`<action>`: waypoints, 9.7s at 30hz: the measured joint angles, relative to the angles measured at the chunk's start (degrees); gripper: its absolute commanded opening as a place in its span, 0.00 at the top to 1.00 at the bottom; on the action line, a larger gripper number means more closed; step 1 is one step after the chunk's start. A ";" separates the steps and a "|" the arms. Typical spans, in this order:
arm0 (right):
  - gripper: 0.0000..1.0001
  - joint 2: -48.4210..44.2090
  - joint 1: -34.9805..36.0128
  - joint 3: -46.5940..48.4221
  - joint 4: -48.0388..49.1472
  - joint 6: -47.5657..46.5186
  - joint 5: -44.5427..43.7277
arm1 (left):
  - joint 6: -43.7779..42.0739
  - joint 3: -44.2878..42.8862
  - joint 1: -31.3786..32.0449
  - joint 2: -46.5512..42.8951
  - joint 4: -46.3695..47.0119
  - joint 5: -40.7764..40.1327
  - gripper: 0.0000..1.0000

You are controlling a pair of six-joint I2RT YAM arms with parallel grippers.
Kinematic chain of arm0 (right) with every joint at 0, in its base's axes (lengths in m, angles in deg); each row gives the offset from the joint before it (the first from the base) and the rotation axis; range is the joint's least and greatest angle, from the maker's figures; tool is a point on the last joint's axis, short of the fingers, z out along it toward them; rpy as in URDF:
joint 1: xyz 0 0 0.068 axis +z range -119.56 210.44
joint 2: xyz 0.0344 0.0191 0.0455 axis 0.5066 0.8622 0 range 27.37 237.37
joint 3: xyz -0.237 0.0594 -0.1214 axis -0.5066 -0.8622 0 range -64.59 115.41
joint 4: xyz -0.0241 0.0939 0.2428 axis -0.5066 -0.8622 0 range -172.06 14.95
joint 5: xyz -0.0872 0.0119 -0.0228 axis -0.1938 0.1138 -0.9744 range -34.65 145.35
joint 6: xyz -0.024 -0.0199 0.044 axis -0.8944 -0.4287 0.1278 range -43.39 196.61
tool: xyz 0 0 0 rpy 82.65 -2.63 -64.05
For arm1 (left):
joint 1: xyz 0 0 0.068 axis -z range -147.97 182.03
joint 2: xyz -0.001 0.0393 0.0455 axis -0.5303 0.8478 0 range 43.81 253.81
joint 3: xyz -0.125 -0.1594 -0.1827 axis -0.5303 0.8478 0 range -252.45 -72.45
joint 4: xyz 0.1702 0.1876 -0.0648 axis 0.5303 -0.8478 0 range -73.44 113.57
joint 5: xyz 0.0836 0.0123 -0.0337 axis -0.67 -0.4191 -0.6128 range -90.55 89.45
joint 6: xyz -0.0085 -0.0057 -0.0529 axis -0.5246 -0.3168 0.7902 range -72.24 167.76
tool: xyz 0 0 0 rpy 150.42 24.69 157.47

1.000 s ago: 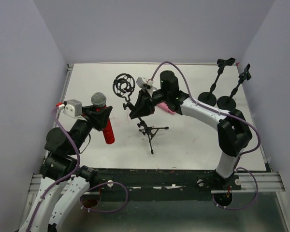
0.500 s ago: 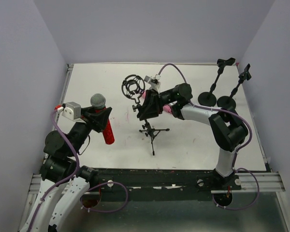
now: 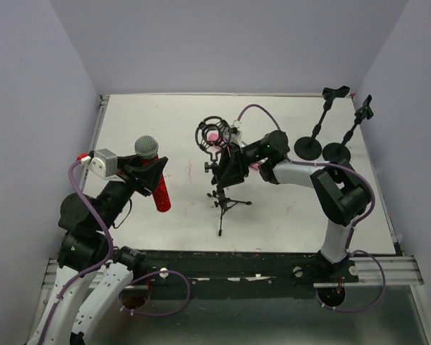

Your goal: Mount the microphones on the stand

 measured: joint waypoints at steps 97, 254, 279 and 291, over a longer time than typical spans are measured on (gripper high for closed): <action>0.07 -47.78 -18.73 1.66 -105.09 -80.98 -30.73 | -3.45 -20.26 0.07 13.51 2.99 11.91 1.00; 0.92 -8.85 6.23 10.43 -76.24 -90.88 -13.99 | -17.68 -14.21 2.82 33.64 38.36 24.48 1.00; 0.92 -8.22 6.12 10.51 -75.82 -91.23 -12.63 | -8.48 -25.00 -0.46 38.12 18.21 18.56 1.00; 0.92 -8.15 6.12 10.51 -75.80 -91.38 -12.39 | -1.70 -33.83 -1.49 43.21 6.14 10.58 1.00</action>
